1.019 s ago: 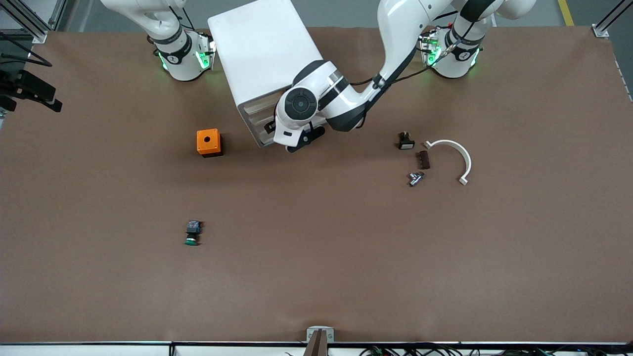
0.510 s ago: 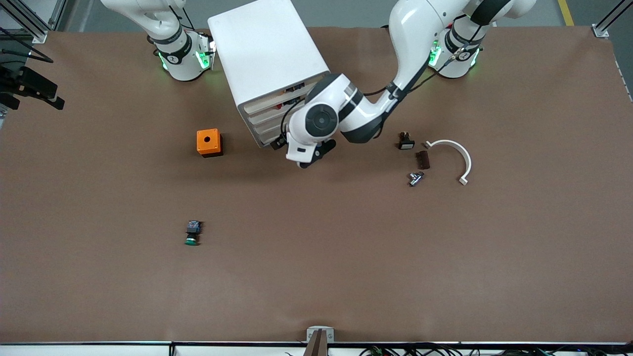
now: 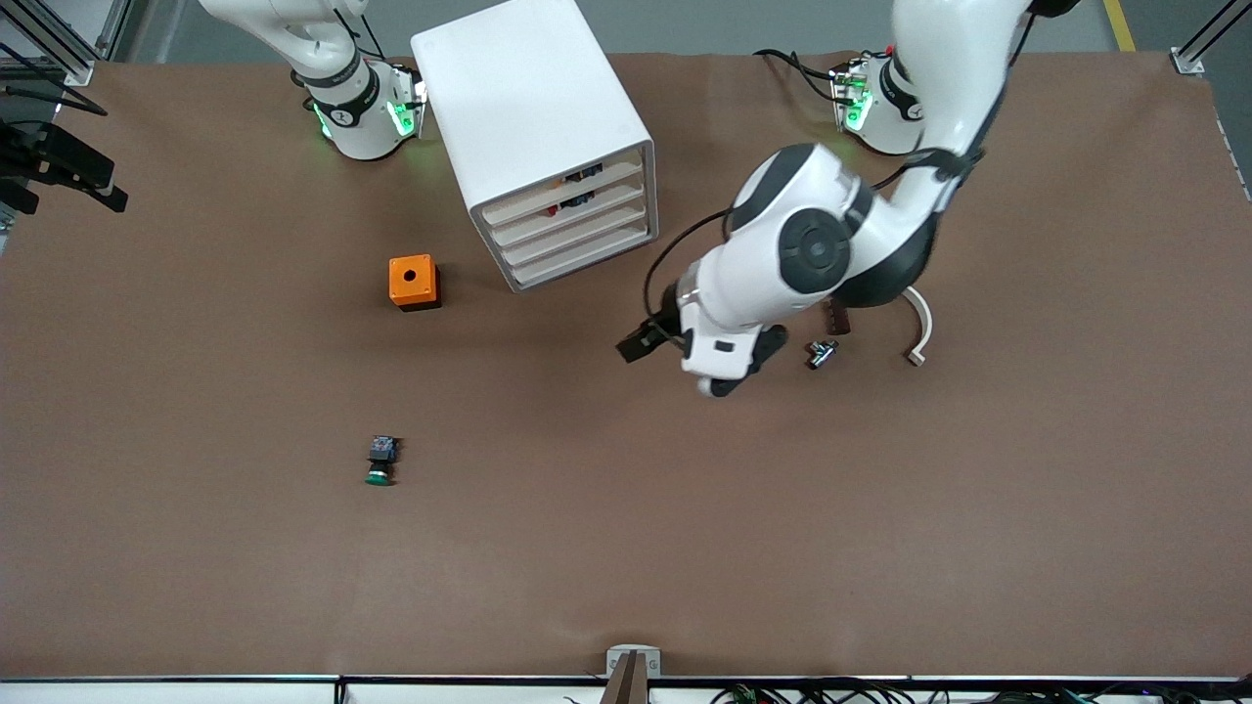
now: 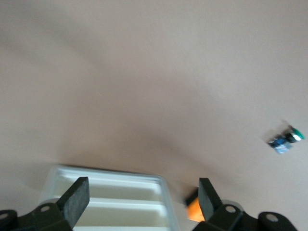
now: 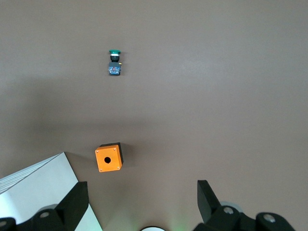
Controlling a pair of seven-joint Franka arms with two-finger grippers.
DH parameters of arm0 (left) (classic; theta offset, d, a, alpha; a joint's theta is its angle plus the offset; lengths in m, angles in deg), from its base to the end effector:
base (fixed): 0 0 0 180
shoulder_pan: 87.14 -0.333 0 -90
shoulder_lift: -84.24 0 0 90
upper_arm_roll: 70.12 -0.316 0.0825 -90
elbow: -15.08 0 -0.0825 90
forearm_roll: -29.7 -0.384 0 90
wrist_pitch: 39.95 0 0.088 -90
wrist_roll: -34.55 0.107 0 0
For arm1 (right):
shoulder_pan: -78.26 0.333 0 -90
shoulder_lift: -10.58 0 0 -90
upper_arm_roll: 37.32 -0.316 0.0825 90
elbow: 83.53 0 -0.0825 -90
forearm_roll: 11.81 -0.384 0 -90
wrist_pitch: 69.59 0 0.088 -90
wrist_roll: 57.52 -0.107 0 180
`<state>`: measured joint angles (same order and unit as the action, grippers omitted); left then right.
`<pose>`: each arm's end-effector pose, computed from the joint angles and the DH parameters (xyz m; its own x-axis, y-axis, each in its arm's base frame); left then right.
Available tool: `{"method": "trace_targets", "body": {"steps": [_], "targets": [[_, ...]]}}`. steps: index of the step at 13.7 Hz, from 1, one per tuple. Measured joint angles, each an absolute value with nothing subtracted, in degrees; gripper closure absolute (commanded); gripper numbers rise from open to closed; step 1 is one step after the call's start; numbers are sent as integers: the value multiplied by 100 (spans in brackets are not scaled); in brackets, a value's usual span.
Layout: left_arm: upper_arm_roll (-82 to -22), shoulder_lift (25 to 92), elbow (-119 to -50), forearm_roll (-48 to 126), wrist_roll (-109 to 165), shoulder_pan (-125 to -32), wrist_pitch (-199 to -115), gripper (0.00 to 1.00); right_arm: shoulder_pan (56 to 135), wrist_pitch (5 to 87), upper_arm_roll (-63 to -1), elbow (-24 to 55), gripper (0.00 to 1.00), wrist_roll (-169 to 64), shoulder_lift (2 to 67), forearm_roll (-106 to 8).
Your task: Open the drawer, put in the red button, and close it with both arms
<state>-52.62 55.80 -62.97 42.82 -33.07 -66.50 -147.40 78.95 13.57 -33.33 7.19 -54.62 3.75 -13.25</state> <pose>0.5676 -0.4144 0.4531 0.7863 0.5273 -0.3221 0.5929 -0.7907 0.1529 0.5033 -0.0286 0.6713 0.9999 -0.0034 -0.0113 -0.0038 -0.9994 -0.0339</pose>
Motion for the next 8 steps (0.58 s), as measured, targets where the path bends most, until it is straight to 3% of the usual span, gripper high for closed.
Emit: {"method": "trace_targets", "body": {"steps": [4, 8], "targets": [[-5278, 6499, -6304, 3774, -1966, -7269, -13296, 1, 7894, 1402, -3330, 732, 0, -5377, 371, -1325], [-5301, 7001, -6349, 3758, -502, -8177, -12691, 1, 7893, 1450, -3323, 734, 0, -5345, 364, -1322]]}}
